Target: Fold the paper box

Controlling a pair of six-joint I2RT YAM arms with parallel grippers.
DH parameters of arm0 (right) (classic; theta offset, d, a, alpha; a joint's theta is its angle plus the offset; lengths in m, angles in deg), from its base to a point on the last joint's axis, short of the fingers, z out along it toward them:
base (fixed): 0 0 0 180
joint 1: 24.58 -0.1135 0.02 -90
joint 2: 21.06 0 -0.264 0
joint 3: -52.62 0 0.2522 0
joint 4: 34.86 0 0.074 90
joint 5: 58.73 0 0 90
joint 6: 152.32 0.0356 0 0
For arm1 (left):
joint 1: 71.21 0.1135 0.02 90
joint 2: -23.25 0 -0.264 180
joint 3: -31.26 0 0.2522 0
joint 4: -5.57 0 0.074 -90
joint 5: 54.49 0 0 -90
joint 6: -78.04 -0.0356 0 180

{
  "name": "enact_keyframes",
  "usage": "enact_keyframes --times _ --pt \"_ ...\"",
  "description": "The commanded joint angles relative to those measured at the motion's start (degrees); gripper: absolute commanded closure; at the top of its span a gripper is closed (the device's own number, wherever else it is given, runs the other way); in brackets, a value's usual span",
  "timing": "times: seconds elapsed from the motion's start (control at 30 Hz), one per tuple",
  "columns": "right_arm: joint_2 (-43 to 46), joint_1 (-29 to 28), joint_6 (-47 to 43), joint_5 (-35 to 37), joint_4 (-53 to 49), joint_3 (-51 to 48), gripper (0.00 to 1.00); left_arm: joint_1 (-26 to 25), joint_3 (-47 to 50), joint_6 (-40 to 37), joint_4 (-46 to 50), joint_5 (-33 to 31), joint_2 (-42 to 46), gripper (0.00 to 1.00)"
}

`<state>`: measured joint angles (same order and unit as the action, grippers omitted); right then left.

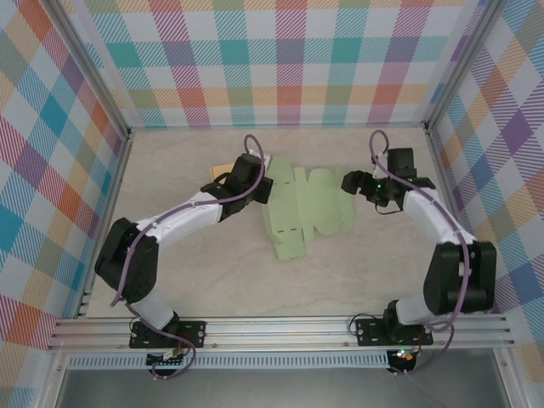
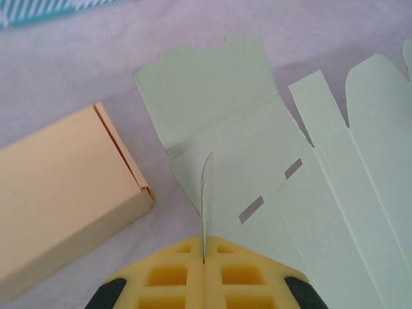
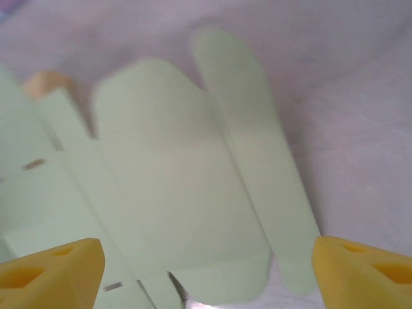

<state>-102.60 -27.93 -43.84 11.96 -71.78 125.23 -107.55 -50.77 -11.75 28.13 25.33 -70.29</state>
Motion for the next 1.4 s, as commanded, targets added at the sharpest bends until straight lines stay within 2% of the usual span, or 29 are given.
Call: enact_keyframes --times 0.0,0.13,0.23,0.43,0.6,0.73,0.93,1.1,1.23,1.3,1.33,1.37 --pt "6.78 -0.23 -2.4 -13.67 9.86 -3.06 0.14 -0.14 1.22 -16.91 5.99 3.88 4.34 1.0" --pt "10.81 -0.4 -3.79 -19.93 11.69 -1.82 0.09 -0.14 0.39 -27.92 10.76 7.82 8.99 1.0" --pt "11.4 -1.57 -6.33 -23.47 12.26 -0.12 0.12 -0.14 -1.24 -34.44 12.81 10.51 11.5 1.0" --pt "8.77 -6.52 -14.84 -24.93 11.32 3.73 0.13 0.15 -4.3 -44.14 14.39 13.56 12.33 1.0" --pt "4.4 -10.06 -20.86 -26.73 9.72 6.19 0.14 0.2 -8.73 -48.28 17.09 17.03 10.46 1.0" --pt "1.38 -12.84 -26.17 -24.61 7.24 7.67 0.15 -0.11 -10.79 -50.53 18.77 20.62 9.87 1.0" --pt "-0.7 -14.11 -27.93 -24.5 7.15 8.37 0.24 -1.28 -11.39 -53.06 20.1 22.65 9.65 1.0" --pt "-2.69 -15.52 -29.03 -25.43 7.55 8.4 0.27 -1.44 -12.42 -53.51 20.35 23.8 8.75 1.0" --pt "-4.35 -16.3 -29.77 -27.94 6.86 9.07 0.39 -1.56 -13.55 -53.83 20.21 23.62 7.63 1.0" --pt "-4.87 -16.55 -30.08 -28.24 6.74 9.22 0.5 -1.65 -13.88 -53.93 19.87 23.79 7.31 1.0" --pt "-5.03 -16.76 -30.17 -28.26 6.55 9.35 0.61 -1.64 -13.86 -54.06 19.68 23.97 7.31 1.0" --pt "-5.17 -16.81 -30.17 -28.19 6.43 9.48 0.78 -1.68 -13.83 -54.02 19.28 23.97 7.18 1.0"
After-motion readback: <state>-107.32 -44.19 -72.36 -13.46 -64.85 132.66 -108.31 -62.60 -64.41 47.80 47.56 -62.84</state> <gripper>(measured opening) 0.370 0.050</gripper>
